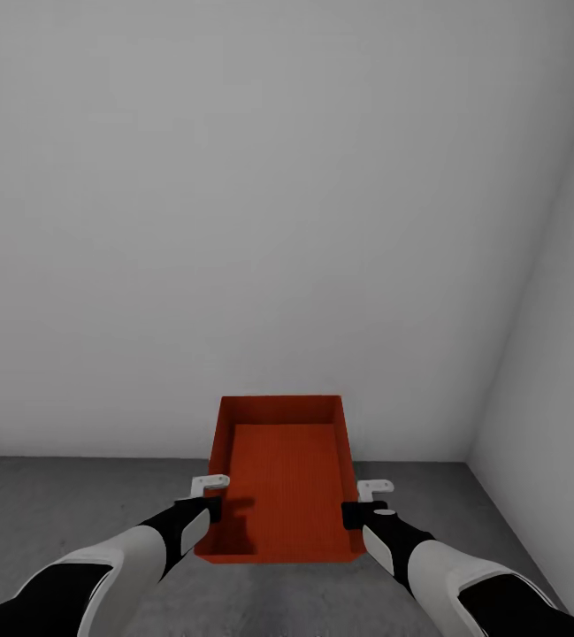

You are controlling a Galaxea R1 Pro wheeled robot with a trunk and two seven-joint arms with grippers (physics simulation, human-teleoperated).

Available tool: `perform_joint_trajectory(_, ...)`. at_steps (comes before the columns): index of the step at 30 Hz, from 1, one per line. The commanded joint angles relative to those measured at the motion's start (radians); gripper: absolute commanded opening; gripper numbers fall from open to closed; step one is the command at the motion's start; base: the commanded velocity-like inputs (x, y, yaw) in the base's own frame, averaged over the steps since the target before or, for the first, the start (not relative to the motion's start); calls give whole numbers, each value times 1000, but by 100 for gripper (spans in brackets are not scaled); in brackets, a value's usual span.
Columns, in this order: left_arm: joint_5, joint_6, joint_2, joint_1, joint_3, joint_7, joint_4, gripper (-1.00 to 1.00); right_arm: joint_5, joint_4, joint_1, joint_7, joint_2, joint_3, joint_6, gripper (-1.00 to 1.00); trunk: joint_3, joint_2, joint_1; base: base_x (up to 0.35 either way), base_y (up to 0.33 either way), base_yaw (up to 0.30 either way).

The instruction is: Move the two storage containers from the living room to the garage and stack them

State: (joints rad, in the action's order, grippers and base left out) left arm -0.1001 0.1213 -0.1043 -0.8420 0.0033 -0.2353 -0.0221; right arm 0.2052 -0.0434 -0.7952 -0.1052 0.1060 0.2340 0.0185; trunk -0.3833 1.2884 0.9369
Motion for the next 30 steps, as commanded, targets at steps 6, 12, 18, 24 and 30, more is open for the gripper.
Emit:
perform_joint_trajectory(6,6,-10,6,-1,22,-16,-6,-100,16,2,0,-4,0,-4,1,-100,-11,1,0,0,0,0)
perform_joint_trajectory(12,6,-9,6,-1,21,-16,-6,-100,16,2,1,-5,0,-4,1,-100,-20,1,0,0,0,0)
perform_joint_trajectory(18,6,-9,6,-1,22,-16,-6,-100,16,2,0,-5,0,-4,1,-100,-30,1,0,0,0,0)
perform_joint_trajectory(24,6,-10,6,-1,22,-16,-6,-100,16,2,0,-5,0,-4,1,-100,-40,1,0,0,0,0)
perform_joint_trajectory(30,6,-9,6,-1,22,-16,-6,-100,16,2,1,-5,0,-4,1,-100,-49,1,0,0,0,0)
